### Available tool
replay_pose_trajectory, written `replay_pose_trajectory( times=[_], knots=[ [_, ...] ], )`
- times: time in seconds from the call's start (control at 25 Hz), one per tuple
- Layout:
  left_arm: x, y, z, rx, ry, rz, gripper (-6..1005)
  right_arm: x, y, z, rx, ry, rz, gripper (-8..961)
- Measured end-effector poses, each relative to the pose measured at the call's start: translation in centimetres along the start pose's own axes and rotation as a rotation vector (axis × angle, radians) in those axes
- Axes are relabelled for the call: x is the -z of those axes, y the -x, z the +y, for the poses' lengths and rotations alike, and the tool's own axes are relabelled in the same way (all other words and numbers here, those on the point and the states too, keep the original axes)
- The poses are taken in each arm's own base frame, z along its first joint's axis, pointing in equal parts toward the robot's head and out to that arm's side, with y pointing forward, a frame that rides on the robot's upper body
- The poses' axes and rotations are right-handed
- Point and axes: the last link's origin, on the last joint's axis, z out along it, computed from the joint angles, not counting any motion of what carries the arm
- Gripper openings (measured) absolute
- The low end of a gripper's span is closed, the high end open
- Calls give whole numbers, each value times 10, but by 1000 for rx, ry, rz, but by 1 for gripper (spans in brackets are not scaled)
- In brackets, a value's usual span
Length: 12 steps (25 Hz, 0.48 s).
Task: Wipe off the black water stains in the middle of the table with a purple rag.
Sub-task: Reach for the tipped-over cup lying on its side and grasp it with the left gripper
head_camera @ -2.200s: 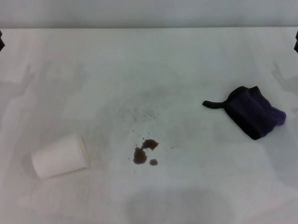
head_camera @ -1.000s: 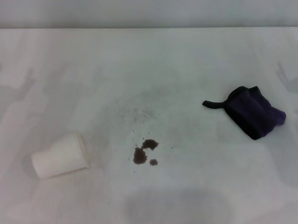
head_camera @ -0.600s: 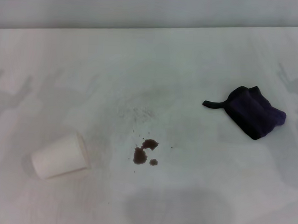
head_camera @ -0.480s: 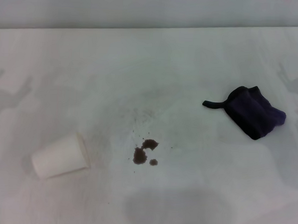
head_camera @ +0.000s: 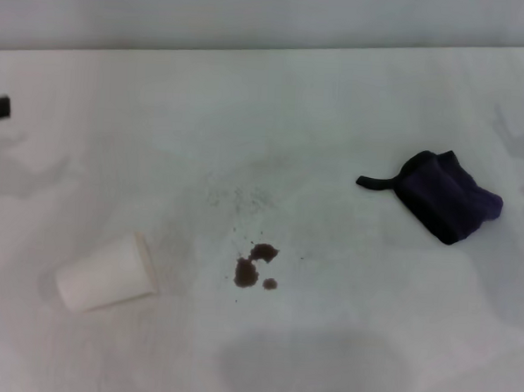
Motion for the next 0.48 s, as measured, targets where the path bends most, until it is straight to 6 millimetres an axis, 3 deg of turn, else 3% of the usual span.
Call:
replay_pose_trajectory(
  times=[0.16, 0.48],
  knots=[
    [8, -13, 6, -91, 93, -128, 875, 2, -2, 1, -19, -12, 2, 846],
    [4, -15, 25, -202, 269, -375, 870, 5, -6, 4, -66, -13, 21, 846]
  ],
)
